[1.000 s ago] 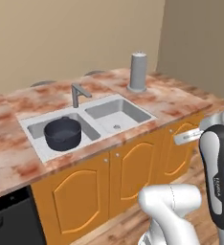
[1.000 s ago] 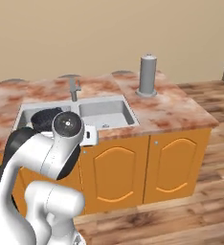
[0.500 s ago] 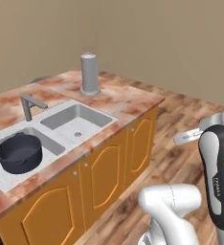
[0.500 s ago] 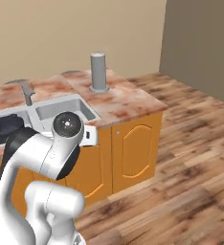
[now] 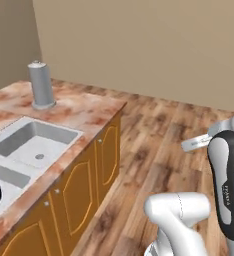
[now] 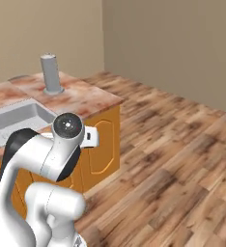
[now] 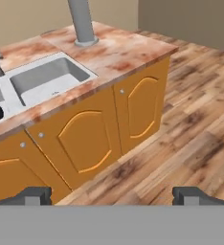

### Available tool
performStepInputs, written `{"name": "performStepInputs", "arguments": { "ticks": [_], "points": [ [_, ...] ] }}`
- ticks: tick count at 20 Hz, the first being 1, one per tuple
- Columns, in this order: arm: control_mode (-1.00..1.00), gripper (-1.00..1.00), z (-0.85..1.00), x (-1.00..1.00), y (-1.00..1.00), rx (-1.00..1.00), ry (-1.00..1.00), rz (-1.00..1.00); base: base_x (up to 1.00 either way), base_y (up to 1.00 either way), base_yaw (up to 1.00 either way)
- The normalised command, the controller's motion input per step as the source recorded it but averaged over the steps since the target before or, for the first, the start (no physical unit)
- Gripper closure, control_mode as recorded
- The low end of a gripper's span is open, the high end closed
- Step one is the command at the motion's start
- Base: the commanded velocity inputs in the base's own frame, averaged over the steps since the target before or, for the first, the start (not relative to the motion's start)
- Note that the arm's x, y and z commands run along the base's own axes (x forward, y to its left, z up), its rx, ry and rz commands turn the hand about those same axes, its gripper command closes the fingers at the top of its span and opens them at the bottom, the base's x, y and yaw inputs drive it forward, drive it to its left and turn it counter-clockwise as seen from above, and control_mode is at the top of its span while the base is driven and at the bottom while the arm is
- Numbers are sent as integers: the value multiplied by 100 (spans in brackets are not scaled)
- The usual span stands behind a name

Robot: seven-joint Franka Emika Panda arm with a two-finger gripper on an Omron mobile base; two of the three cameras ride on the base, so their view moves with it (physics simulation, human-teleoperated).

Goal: Move the pot and pan from the stove into the sink.

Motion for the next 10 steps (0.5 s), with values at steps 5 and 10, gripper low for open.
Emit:
{"name": "performStepInputs", "arguments": {
  "ticks": [5,10],
  "points": [
    [100,-100,0,0,0,0,0,0,5,-18,-48],
    [100,-100,0,0,0,0,0,0,5,-20,-48]
  ]
}}
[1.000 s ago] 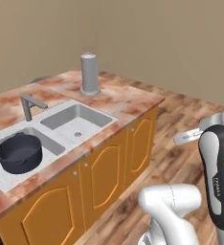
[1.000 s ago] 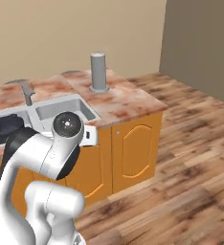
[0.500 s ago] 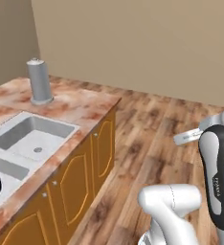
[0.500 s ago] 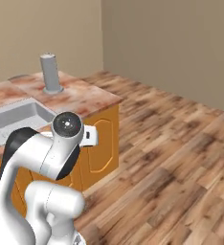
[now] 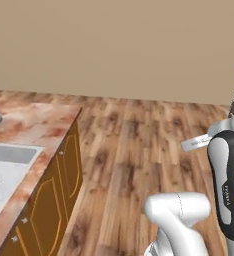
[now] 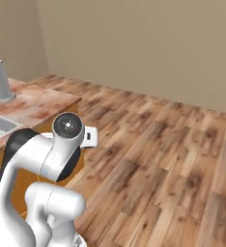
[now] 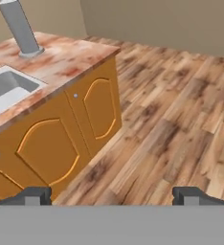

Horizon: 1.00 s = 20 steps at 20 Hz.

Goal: Move the pot and pan from the stove into the sink.

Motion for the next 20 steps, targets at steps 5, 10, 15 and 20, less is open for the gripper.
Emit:
{"name": "performStepInputs", "arguments": {
  "ticks": [5,10,15,20],
  "points": [
    [100,-100,0,0,0,0,0,0,5,-20,-48],
    [100,-100,0,0,0,0,0,0,5,-20,-48],
    [100,-100,0,0,0,0,0,0,5,-20,-48],
    [100,-100,0,0,0,0,0,0,5,-19,-48]
  ]
}}
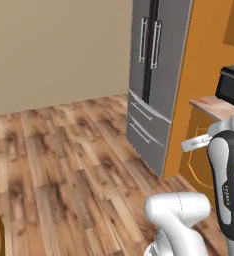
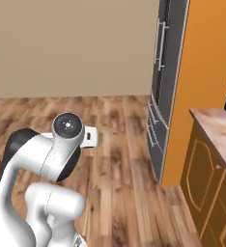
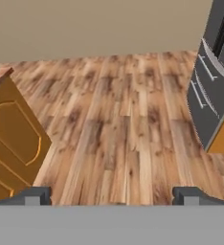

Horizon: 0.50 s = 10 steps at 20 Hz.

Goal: Move the pot and pan from the stove into the sink.

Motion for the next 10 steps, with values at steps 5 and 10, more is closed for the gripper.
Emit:
{"name": "performStepInputs", "arguments": {
  "ticks": [5,10],
  "points": [
    [100,-100,0,0,0,0,0,0,6,-18,-48],
    [100,-100,0,0,0,0,0,0,5,-19,-48]
  ]
}}
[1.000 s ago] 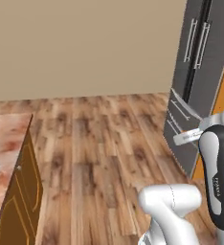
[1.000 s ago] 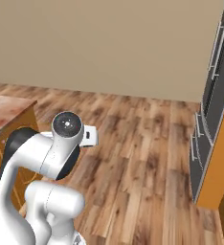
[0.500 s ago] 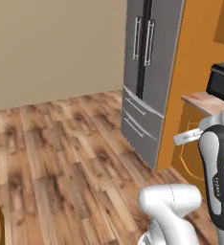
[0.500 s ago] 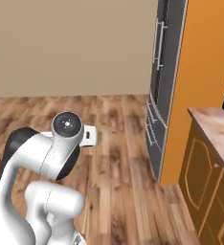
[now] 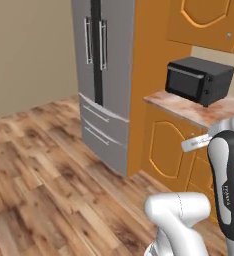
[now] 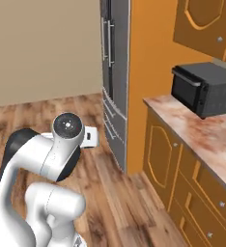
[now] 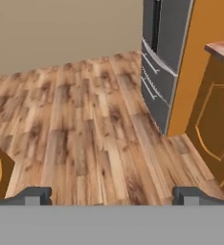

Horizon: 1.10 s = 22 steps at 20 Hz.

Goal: Move the pot and pan from the stove into the sink.

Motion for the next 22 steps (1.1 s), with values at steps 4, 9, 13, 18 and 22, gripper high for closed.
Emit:
{"name": "performStepInputs", "arguments": {
  "ticks": [4,9,13,18,22],
  "points": [
    [100,-100,0,0,0,0,0,0,5,-19,-48],
    [100,-100,0,0,0,0,0,0,5,-20,-48],
    [100,-100,0,0,0,0,0,0,5,-20,-48],
    [100,-100,0,0,0,0,0,0,5,-22,-48],
    [100,-100,0,0,0,0,0,0,5,-23,-48]
  ]
}}
